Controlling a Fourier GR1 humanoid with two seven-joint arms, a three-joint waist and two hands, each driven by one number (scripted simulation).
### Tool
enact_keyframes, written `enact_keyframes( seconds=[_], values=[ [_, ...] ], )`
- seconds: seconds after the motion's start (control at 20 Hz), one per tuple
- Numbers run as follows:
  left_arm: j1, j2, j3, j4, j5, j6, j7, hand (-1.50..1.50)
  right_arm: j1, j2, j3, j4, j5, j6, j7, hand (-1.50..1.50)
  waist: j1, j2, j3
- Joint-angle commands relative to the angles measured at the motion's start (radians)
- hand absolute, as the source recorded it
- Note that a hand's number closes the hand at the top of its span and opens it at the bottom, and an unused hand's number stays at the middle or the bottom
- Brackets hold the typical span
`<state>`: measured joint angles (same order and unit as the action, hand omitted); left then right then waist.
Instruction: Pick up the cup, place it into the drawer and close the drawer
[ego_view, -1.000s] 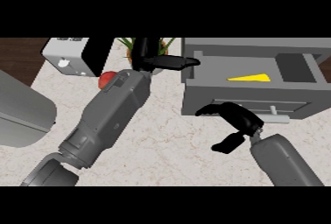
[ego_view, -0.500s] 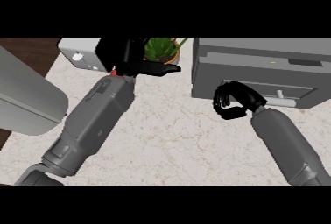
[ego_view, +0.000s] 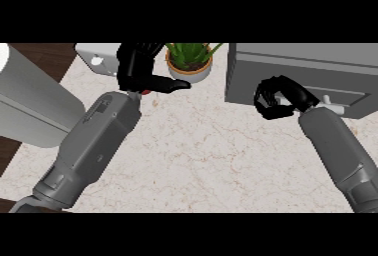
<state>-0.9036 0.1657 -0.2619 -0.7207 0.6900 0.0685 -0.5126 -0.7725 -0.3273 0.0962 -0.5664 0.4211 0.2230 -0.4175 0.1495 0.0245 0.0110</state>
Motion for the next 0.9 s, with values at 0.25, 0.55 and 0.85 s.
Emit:
enact_keyframes(
  seconds=[0.25, 0.55, 0.85],
  values=[
    [0.053, 0.039, -0.012, -0.029, 0.001, -0.046, 0.027, -1.50, -0.176, -0.129, -0.121, 0.048, -0.059, -0.001, 0.072, 1.50, 0.054, 0.022, -0.007],
    [0.061, 0.049, -0.009, -0.053, 0.008, -0.063, 0.029, -1.50, -0.163, -0.154, -0.134, 0.017, -0.091, 0.051, 0.074, 1.50, 0.074, 0.026, -0.008],
    [0.095, 0.061, -0.006, -0.069, 0.021, -0.099, 0.032, -1.50, -0.146, -0.179, -0.145, -0.013, -0.120, 0.098, 0.080, 1.50, 0.084, 0.026, -0.009]
  ],
)
